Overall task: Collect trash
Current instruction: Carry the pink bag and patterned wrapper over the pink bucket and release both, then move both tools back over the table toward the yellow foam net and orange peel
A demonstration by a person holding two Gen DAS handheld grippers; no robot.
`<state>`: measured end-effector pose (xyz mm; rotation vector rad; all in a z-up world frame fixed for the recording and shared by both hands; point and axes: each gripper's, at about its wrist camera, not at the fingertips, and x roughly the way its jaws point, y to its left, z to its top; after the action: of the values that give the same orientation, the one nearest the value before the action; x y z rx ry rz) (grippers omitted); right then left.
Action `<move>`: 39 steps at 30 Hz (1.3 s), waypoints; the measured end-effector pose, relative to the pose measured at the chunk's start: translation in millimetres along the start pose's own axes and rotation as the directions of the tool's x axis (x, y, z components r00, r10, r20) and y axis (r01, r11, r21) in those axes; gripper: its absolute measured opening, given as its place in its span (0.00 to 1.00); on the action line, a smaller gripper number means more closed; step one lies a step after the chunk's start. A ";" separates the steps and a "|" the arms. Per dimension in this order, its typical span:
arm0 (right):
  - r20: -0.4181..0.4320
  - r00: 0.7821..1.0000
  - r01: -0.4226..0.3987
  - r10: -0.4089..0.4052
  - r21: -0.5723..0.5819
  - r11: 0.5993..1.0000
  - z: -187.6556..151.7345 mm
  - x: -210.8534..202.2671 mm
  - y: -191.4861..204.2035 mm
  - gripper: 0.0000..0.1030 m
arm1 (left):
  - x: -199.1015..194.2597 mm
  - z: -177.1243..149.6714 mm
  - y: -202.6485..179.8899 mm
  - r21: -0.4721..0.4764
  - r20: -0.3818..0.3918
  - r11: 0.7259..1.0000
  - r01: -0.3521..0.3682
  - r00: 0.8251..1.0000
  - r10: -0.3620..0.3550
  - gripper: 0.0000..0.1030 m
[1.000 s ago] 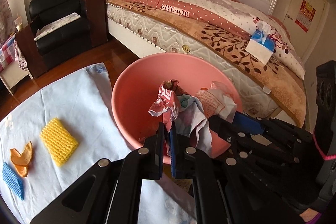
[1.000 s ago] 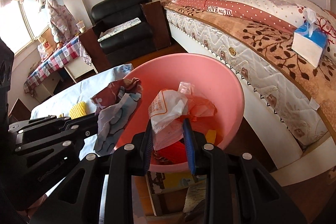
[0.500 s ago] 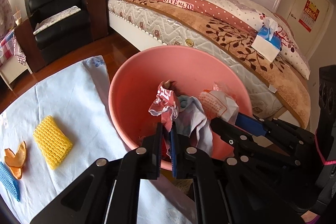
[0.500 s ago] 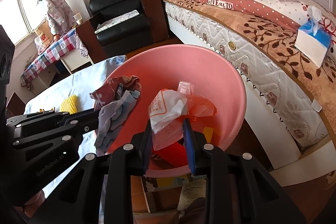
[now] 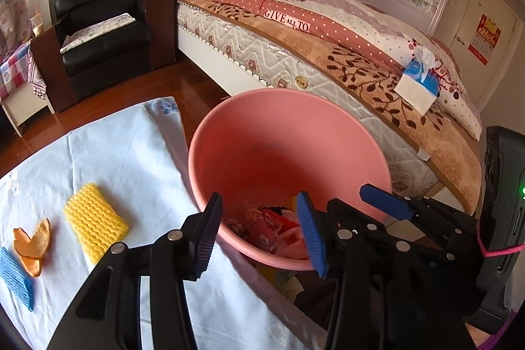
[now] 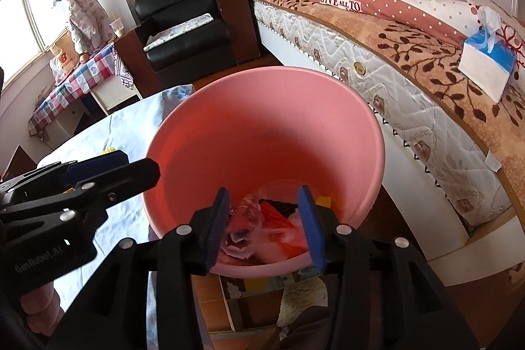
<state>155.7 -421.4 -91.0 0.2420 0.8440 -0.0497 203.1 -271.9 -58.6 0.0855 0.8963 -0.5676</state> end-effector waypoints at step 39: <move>0.073 0.988 -0.125 0.135 -0.120 0.985 -24.7 -47.1 92.5 0.44 | -105.2 -65.5 88.2 -0.161 0.100 0.970 -0.182 0.975 0.199 0.47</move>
<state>119.2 -328.3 -53.9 0.1845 0.7458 0.1106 149.2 -131.8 -34.4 0.0009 0.8049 -0.3204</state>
